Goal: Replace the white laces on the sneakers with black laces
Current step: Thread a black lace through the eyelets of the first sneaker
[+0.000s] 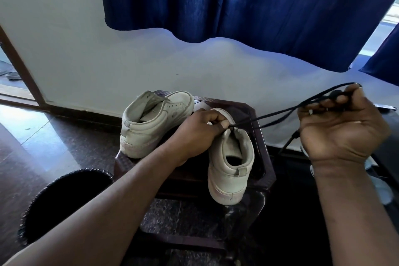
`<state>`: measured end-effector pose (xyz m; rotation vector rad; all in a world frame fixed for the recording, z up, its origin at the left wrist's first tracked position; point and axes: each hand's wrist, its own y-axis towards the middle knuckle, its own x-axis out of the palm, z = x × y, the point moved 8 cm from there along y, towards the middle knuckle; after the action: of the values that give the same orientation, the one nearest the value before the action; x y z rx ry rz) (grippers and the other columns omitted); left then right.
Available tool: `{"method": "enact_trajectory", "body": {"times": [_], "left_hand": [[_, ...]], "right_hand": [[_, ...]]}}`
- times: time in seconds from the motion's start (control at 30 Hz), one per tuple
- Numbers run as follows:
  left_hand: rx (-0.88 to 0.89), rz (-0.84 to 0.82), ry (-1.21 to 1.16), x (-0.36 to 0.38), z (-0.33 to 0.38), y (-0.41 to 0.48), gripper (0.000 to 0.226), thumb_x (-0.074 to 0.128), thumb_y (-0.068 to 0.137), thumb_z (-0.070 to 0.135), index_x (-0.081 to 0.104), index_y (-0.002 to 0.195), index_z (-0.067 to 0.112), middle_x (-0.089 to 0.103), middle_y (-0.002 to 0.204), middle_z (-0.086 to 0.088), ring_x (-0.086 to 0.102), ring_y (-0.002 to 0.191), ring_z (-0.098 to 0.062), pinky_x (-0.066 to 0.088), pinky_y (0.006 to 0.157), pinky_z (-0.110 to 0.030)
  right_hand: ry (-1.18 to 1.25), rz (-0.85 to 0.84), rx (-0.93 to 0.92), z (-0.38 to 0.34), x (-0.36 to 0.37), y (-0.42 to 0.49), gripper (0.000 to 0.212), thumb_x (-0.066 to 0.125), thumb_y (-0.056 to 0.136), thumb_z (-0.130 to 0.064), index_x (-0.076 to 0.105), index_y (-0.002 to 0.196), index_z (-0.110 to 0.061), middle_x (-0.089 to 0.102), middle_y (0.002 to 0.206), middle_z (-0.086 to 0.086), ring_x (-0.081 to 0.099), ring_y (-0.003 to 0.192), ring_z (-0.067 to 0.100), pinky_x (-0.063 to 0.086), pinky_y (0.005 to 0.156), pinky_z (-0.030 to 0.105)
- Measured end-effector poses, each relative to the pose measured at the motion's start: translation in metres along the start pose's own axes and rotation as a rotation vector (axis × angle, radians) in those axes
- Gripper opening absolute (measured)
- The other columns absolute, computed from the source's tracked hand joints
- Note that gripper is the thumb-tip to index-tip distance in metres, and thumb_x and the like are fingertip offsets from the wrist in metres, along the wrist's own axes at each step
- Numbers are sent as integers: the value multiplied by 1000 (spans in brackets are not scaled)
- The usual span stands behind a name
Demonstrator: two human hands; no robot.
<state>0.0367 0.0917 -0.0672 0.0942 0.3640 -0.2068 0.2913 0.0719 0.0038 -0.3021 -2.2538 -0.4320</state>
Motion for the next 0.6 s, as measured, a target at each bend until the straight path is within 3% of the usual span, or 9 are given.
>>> {"method": "enact_trajectory", "body": {"times": [0.1,0.23,0.33,0.43,0.5,0.53,0.6], "left_hand": [[-19,-26,-53,2,1,-1,24,63,100,43,78,88,29,68,104,4,63,89,-8,47,82,-28],[-74,-78,-213,8,8,-6,30,69,98,42,76,81,18,62,73,7,53,68,-6,44,70,-22],[-54,-67,-328,8,11,-5,24,71,98,32,75,84,13,67,75,5,57,70,-6,47,71,-21],[-31,-28,-410,3,14,-4,29,67,101,28,74,98,0,73,84,2,64,77,-5,51,73,-17],[-12,-20,-407,1,16,-5,31,65,102,28,74,102,-1,74,89,0,66,82,-5,52,75,-14],[-5,-22,-392,1,17,-5,30,65,102,28,74,102,0,75,90,0,66,85,-7,53,78,-17],[2,-34,-352,2,19,-5,24,66,102,28,76,101,6,77,93,1,67,87,-8,55,85,-25]], "right_hand": [[-36,24,11,1,-9,2,27,47,99,-24,66,80,-26,52,72,-12,48,66,9,40,67,25],[-197,6,66,19,-5,-3,26,47,99,-19,66,80,-24,55,71,-9,48,64,8,39,62,24],[-393,28,49,25,-4,-5,20,54,97,-19,67,82,-20,56,71,-6,50,66,10,38,62,25],[-795,238,-7,22,-23,-3,16,71,89,-28,66,75,-21,58,68,-8,51,63,12,41,62,31],[-1241,372,-75,16,-33,-4,19,77,84,-37,64,84,-24,62,84,-6,59,81,19,48,79,38],[-1443,372,-136,13,-28,-7,25,78,84,-40,63,95,-23,61,96,-3,59,93,21,49,89,41],[-1579,210,-302,18,-8,-12,36,76,88,-43,63,112,-20,56,111,0,57,104,23,47,96,40]]}}
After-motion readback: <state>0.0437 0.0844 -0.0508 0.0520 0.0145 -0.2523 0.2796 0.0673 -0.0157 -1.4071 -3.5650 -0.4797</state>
